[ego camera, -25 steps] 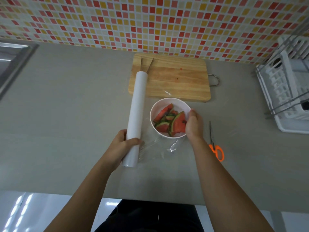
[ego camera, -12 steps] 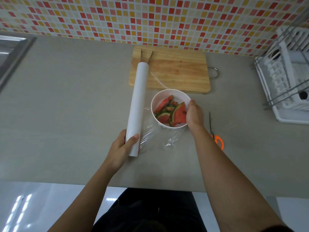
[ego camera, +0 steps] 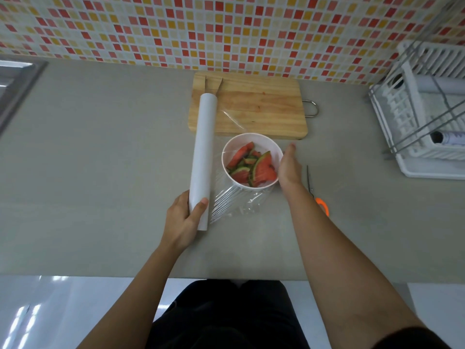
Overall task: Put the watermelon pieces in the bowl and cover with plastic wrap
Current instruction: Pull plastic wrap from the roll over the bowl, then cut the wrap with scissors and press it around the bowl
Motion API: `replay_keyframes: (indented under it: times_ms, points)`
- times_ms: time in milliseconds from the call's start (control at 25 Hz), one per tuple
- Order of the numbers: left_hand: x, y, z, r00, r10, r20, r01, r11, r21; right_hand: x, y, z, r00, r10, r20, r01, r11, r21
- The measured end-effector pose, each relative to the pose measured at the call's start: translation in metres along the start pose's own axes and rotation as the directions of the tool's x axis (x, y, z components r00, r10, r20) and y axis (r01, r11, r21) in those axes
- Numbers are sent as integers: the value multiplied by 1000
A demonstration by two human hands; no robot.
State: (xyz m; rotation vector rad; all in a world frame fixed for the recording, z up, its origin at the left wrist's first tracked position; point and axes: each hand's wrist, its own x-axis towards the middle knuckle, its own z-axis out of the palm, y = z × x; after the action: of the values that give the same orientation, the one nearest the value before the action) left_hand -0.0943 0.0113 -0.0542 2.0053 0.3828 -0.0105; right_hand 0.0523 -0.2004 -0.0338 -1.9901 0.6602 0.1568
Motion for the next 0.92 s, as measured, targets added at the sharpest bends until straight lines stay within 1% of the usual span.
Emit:
replay_keyframes:
  times_ms: [80,120,160,240,320,400,520,600,680,760,840,920]
  points:
    - [0,1,0,1000,7,6,-6,1000,-14,-3,2,-22,992,-50,-115,46,998,-33]
    - [0,2,0,1000,7,7,-7,1000,-13,-5,6,-35,986,-61,-153,45,994,-103]
    - [1,1,0,1000,6,2,-6,1000,-9,-8,12,-47,985,-84,-152,51,976,-213]
    - [1,0,1,1000,2,-6,-2,1000,-12,-20,27,-66,989,-115,-88,60,878,-474]
    - [0,-1,2,1000,2,-5,-3,1000,-20,-31,43,-79,996,-60,-70,5,793,-609]
    - [0,-2,4,1000,-7,-8,6,1000,-23,-39,54,-85,998,-12,-67,-36,749,-662]
    - [0,-3,4,1000,-13,-10,12,999,-42,-42,65,-84,997,-62,-52,10,726,-688]
    - [-1,-4,4,1000,0,-15,0,999,-48,-44,67,-82,995,-76,-62,10,707,-707]
    - [-1,-4,5,1000,3,-18,-4,999,-40,-46,61,-78,988,-135,-71,51,729,-682]
    - [-1,-3,5,1000,-1,-19,1,999,-46,-50,46,-73,955,-290,-68,203,800,-564]
    - [-1,-2,5,1000,-5,-14,4,999,-54,-59,28,-65,906,-421,-53,381,861,-336]
    - [-2,-1,5,1000,-20,-2,19,996,-87,-76,14,-51,870,-489,56,492,870,-46]
